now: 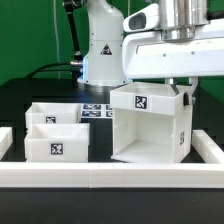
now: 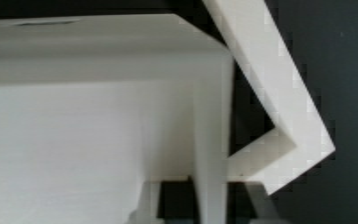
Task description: Assemble drawer
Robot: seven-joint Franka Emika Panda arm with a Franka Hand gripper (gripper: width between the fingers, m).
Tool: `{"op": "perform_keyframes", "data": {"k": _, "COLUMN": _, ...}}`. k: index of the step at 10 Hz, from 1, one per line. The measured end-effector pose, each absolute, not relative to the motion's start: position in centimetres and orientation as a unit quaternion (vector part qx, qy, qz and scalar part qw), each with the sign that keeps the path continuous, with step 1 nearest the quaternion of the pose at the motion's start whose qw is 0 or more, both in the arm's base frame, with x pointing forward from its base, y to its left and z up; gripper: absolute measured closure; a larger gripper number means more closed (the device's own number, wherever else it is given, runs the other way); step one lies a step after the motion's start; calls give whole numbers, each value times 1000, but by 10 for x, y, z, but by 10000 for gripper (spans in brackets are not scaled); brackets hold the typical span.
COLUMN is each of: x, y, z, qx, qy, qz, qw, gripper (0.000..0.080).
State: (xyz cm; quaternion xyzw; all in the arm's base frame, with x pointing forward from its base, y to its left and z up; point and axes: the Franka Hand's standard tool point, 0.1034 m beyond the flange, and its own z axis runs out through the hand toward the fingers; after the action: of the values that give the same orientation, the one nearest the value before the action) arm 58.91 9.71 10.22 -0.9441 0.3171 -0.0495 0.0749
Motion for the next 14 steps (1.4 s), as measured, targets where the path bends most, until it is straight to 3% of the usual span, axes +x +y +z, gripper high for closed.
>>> {"op": "perform_keyframes", "data": {"k": 7, "x": 601, "y": 93, "z": 107, "qx": -866, "qy": 488, "qz": -36, "qw": 103, "gripper": 758}}
{"op": "perform_keyframes", "data": {"k": 10, "x": 605, "y": 88, "z": 107, "qx": -806, "qy": 578, "qz": -16, "qw": 126, "gripper": 758}}
{"op": "perform_keyframes", "data": {"k": 14, "x": 619, "y": 84, "z": 104, "qx": -783, "qy": 607, "qz": -2, "qw": 134, "gripper": 758}}
